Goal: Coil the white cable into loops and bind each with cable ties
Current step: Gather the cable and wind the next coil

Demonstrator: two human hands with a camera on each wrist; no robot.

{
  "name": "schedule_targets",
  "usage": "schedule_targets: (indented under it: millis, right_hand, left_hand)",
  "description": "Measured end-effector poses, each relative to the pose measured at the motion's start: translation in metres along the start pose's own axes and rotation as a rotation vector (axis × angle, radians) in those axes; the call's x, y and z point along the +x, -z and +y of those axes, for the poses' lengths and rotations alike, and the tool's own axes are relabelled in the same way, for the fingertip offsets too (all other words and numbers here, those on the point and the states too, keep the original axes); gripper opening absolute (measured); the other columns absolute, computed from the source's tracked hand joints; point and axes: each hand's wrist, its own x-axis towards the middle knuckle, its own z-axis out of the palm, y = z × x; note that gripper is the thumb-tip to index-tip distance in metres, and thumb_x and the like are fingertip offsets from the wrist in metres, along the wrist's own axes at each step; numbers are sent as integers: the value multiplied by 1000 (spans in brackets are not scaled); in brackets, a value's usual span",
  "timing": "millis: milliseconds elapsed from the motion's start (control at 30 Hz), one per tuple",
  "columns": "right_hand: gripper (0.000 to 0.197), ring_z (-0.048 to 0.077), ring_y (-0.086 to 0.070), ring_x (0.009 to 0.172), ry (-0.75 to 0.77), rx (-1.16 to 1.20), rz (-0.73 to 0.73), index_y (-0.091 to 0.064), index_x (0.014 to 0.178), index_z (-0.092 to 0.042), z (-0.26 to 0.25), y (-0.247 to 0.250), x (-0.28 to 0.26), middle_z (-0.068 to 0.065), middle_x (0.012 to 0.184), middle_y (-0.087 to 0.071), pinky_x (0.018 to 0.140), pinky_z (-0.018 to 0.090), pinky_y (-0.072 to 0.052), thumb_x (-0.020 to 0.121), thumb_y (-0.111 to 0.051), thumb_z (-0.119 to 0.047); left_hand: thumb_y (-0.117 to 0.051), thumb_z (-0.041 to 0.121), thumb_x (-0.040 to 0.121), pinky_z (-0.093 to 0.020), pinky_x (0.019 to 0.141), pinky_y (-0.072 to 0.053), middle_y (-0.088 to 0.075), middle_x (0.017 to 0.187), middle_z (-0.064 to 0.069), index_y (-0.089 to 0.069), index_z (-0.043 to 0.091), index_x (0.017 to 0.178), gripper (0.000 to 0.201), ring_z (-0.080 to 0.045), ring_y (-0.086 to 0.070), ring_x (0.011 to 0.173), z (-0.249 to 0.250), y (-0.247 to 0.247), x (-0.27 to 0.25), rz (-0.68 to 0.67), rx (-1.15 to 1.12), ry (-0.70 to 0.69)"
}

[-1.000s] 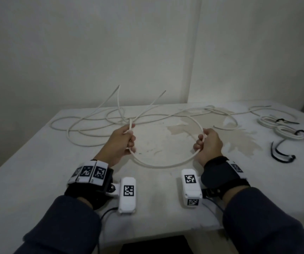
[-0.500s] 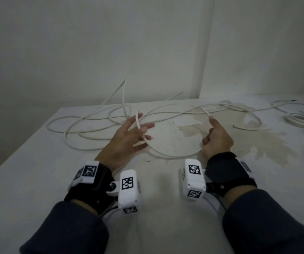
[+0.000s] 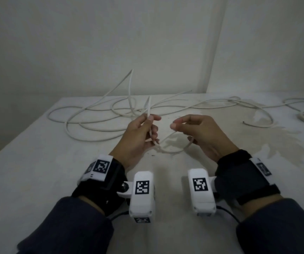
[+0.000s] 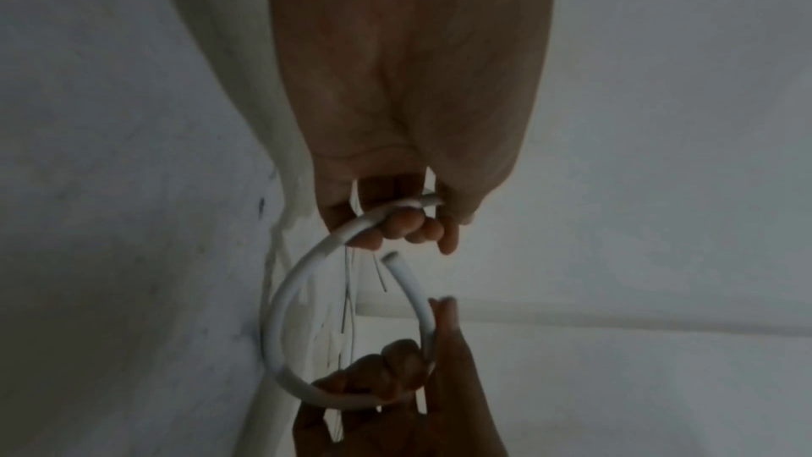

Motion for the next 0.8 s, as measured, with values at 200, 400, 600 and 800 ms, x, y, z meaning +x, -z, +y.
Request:
schedule_targets:
  millis: [200,400,600,800]
  right_hand:
    - [28,12,-55,57,75,-30,98,-62,77,-10,5,-6,5,5,63,-64,56,20,-39,63,-87,-9]
    - [23,10,-57,64,133,7,131,-63,75,-7,4,-5,5,5,72,-64,58,18,-43,68,-84,-12]
    - [32,19,-62,91,-55,304,-25,-61,109,-18,-3,-8,0,5,96,-66,75,28,-51,79,-73,-19]
    - [51,18,-67,82,-76,182,-203,-43,117,-20,0,-17,-8,4,83,-71,76,32,-52,80,-72,-1]
  left_hand:
    - [-49,4,96,-18,52,-42,-56,75,-4,-64,7,95,15,-7,-45,54,-8,-6,-1,-175,50,99]
    - [-53,-5,91,-15,53,-41,-64,80,-4,-69,5,93,19,-10,-46,60,-7,-5,-4,-248,111,117]
    - [-45,-4,94,-13,53,-46,-58,71,0,-65,6,94,22,-4,-46,50,1,-7,3,-37,-332,123]
    - [-51,1,93,-17,67,-49,-69,73,4,-67,11,99,19,-6,-62,67,-5,-5,0,-55,-203,89]
